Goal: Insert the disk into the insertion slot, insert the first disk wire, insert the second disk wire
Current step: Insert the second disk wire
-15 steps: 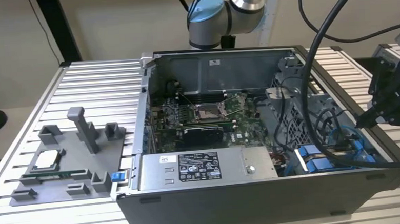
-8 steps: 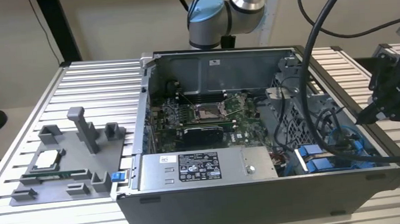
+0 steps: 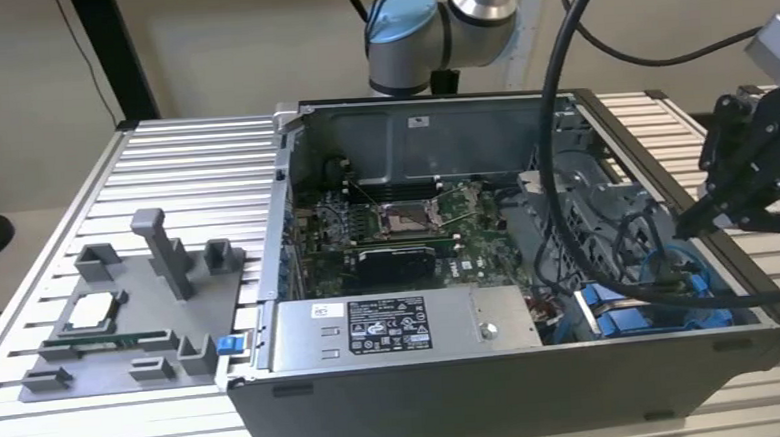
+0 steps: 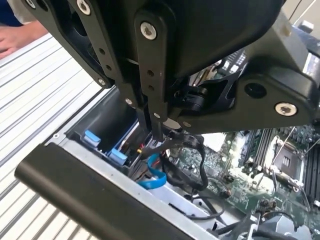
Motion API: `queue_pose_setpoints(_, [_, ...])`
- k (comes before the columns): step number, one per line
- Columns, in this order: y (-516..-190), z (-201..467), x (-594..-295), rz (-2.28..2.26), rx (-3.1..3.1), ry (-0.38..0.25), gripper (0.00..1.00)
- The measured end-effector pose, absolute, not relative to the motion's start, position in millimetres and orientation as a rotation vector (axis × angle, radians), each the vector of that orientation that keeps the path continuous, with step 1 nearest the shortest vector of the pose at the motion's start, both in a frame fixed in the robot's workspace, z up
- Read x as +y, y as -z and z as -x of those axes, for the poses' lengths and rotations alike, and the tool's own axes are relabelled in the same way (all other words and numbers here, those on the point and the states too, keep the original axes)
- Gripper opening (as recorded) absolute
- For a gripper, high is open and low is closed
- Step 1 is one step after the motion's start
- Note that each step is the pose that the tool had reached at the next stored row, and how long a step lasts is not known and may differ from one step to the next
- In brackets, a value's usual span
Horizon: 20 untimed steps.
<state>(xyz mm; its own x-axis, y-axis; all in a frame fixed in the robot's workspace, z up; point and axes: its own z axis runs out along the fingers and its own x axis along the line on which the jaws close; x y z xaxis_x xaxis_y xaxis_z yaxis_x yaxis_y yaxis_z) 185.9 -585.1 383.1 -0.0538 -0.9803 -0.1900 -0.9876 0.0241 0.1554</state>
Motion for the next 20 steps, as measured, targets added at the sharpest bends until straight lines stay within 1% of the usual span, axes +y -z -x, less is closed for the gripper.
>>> queue_pose_setpoints(5, [-383.1, -165.0, -585.1, 2.137, 2.222, -0.371, 0.0])
queue_pose_setpoints(8, [-383.0, -154.3, -585.1, 2.133, 2.213, -0.352, 0.0])
queue_pose_setpoints(20, [-378.4, -129.6, -585.5, 2.099, 2.148, -0.219, 0.0])
